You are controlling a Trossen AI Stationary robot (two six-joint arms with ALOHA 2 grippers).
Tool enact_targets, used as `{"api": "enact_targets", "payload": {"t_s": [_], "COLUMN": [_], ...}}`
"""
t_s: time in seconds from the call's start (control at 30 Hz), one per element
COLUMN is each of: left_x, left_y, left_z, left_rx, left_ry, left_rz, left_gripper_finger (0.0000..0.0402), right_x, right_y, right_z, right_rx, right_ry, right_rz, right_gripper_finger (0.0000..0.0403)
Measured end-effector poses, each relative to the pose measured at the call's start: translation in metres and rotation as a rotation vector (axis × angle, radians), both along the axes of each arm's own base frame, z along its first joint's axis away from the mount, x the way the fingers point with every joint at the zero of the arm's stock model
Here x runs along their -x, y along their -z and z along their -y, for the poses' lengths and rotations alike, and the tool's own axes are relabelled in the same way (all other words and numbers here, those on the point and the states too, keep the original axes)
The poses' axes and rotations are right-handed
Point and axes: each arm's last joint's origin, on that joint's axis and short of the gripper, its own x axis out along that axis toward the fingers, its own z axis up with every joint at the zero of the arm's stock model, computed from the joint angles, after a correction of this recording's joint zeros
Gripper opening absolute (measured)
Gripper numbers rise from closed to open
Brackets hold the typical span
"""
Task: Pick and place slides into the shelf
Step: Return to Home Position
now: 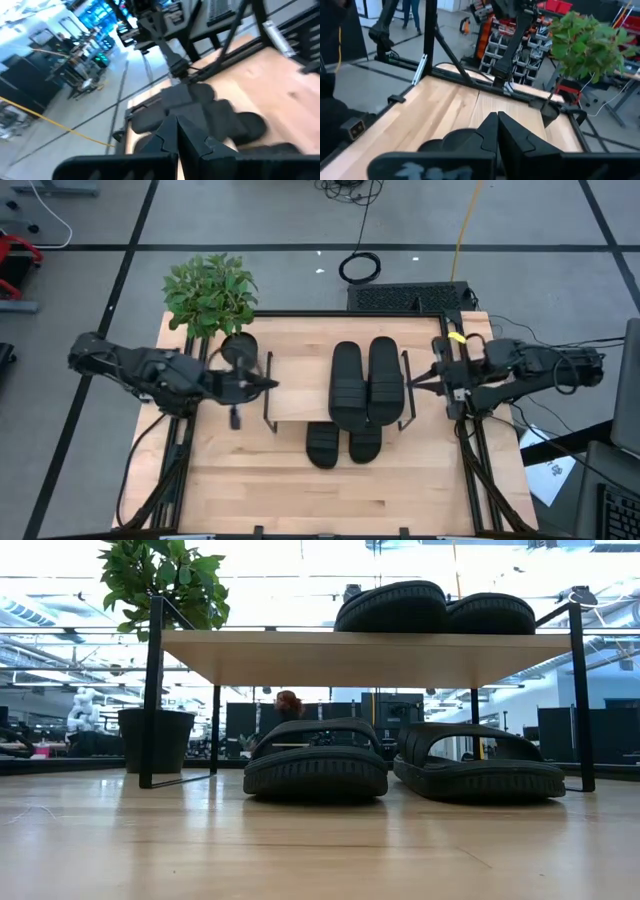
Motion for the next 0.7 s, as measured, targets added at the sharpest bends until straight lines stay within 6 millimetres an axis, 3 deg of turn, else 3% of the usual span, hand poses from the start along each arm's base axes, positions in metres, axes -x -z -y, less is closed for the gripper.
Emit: {"api": "enact_targets", "payload": {"t_s": [0.1, 0.2, 0.53, 0.7], "left_x": [0.017, 0.026, 0.055, 0.074], "left_y": [0.0, 0.014, 0.099, 0.124], "left_z": [0.001, 0.004, 0.018, 0.015], "left_rx": [0.057, 0.099, 0.133, 0.123], "left_ry": [-0.008, -0.025, -0.069, -0.099], "left_rz": [-0.007, 0.002, 0.064, 0.136], "left_gripper_finger": [0.0, 0.0, 0.0, 0.0], "right_x": [0.014, 0.024, 0.019, 0.021], "right_y": [-0.002, 0.001, 0.05, 0.07], "right_z": [0.002, 0.004, -0.005, -0.006], "right_rx": [-0.051, -0.108, -0.279, -0.254], "right_ry": [0.008, 0.017, -0.137, -0.12], "right_rz": [0.013, 0.025, 0.044, 0.04], "right_gripper_finger": [0.0, 0.0, 0.0, 0.0]}}
